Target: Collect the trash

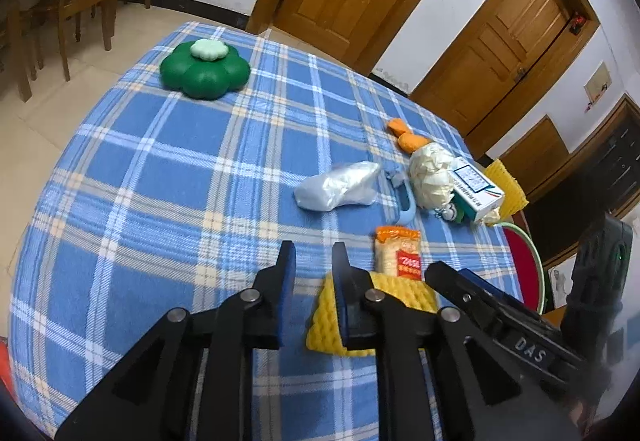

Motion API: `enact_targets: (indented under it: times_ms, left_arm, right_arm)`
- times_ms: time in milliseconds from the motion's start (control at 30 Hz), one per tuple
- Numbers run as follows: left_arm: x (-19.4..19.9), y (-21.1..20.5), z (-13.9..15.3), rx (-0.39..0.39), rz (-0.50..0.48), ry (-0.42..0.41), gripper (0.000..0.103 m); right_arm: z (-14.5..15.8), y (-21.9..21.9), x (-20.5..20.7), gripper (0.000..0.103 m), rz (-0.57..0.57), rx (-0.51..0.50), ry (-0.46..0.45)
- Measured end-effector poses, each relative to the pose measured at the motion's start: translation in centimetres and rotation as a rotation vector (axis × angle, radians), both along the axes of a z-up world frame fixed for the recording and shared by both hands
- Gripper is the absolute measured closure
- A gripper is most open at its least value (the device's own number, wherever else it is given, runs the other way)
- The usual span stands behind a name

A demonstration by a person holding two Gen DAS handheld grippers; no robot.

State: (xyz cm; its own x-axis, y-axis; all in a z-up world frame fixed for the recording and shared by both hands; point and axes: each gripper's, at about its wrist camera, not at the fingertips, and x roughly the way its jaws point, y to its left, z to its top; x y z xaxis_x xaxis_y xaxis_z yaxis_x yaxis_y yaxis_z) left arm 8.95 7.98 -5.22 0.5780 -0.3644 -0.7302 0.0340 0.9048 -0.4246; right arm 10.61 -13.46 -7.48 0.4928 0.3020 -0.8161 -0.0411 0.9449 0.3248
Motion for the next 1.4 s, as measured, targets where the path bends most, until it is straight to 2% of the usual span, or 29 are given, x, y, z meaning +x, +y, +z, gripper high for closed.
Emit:
enact_targets:
  times_ms: [167, 200, 267, 400, 500, 633, 900, 967, 1133, 1233, 1333, 1400]
  left_arm:
    - [-0.4, 0.8, -0.4, 0.004, 0.013, 0.015, 0.085]
    - [-0.5, 0.9, -0.4, 0.005, 0.012, 0.016, 0.085]
    - [-0.7, 0.9, -0.5, 0.001, 0.002, 0.022, 0.077]
    - [-1.2, 0.6, -0.9, -0.013, -0.029, 0.033, 0.074]
    - [-1.6, 0.3, -1.3, -0.02, -0.043, 0.048, 0.073]
    - [-1.8, -0.1, -1.7, -0.041, -0.061, 0.068, 0.073]
    - [-2.1, -1.9, -1.9, -0.131, -0.15, 0.088, 0.073]
    - [-2.2, -2.3, -2.1, -0.151, -0.166, 0.1, 0.072]
    - [-2.5, -2.8, -2.2, -0.116, -0.166, 0.099, 0.068]
    - [-2.5, -3.1, -2.1, -0.122, -0.174, 0.097, 0.068]
    - [-2.5, -3.9, -1.9, -0.116, -0.193, 0.092, 0.06]
    - [-2.3, -4.5, -1.9, -0.099, -0.197, 0.096, 0.059]
  right_arm:
    - [-0.3, 1.1, 0.5, 0.039, 0.036, 0.013, 0.003]
    - [-0.3, 1.3, 0.6, 0.045, 0.046, 0.018, 0.003]
    - [-0.4, 1.6, 0.7, 0.057, 0.067, 0.047, 0.008]
    - [-0.5, 1.1, 0.7, 0.076, 0.063, 0.098, -0.007]
    - [-0.2, 0.5, 0.4, 0.08, 0.035, 0.102, -0.028]
    - [-0.1, -0.3, 0.1, 0.08, 0.009, 0.101, -0.048]
    - [-0.1, -2.3, -0.4, 0.08, -0.045, 0.106, -0.069]
    - [-0.1, -3.2, -0.5, 0.076, -0.069, 0.113, -0.067]
    - [0.1, -6.3, -1.6, 0.071, -0.14, 0.129, -0.072]
    - [0.3, -7.8, -2.2, 0.07, -0.172, 0.132, -0.082]
    - [0.7, -8.8, -2.7, 0.07, -0.195, 0.13, -0.095]
    - [0.9, -9.4, -3.1, 0.07, -0.206, 0.126, -0.105]
